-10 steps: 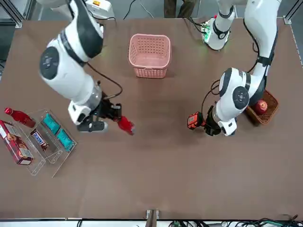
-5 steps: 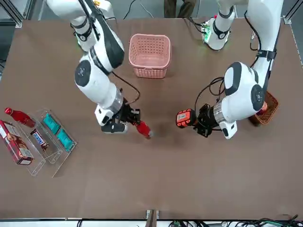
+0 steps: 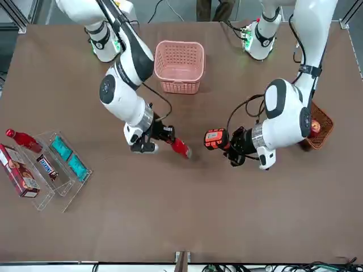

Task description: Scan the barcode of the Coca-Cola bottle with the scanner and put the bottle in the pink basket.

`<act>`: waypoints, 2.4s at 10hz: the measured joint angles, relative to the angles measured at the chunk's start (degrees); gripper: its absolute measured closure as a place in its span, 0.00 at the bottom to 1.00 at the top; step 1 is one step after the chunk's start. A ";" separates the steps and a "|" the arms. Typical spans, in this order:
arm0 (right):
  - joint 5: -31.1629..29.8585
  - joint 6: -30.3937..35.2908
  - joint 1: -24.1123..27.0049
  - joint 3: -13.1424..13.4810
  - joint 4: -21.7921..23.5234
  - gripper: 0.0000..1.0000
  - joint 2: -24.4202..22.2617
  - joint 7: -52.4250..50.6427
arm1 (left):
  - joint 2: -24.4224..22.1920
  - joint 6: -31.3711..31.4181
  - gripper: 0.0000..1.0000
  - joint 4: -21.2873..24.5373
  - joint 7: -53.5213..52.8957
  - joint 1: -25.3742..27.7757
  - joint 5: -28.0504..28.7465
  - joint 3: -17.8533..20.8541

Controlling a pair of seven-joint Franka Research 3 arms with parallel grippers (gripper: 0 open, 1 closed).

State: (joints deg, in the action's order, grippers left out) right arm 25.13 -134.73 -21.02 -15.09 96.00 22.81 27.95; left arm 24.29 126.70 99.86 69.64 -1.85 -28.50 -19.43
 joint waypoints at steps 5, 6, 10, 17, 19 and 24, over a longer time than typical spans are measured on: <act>5.16 -6.28 0.15 -4.40 4.92 0.68 -5.02 -0.41 | 0.24 3.62 0.65 2.46 -0.87 -0.60 -3.01 -0.04; 5.17 -7.13 0.15 -4.55 5.30 0.68 -5.01 -0.41 | 0.23 3.62 0.65 2.57 -0.01 -0.96 -3.43 -0.05; 5.19 -8.42 0.80 -4.51 5.60 0.68 -5.01 -0.41 | 0.22 3.62 0.65 3.34 1.42 -1.12 -3.46 -0.04; 5.20 -8.21 3.10 -4.50 5.80 0.68 -5.00 -2.19 | -0.57 2.06 0.65 3.38 2.42 -0.47 -3.46 0.39; 5.20 -8.16 3.12 -4.50 5.83 0.68 -5.00 -2.19 | -0.78 1.75 0.65 3.39 2.47 -0.43 -3.46 0.38; 5.20 -7.08 3.11 -4.72 5.99 0.68 -4.99 -2.18 | -0.81 1.69 0.65 3.43 2.79 -0.49 -3.46 0.35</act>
State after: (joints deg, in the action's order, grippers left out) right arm 30.33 -141.80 -17.92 -19.81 101.99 17.82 25.77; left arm 23.48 128.39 103.29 72.43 -2.34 -31.96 -19.09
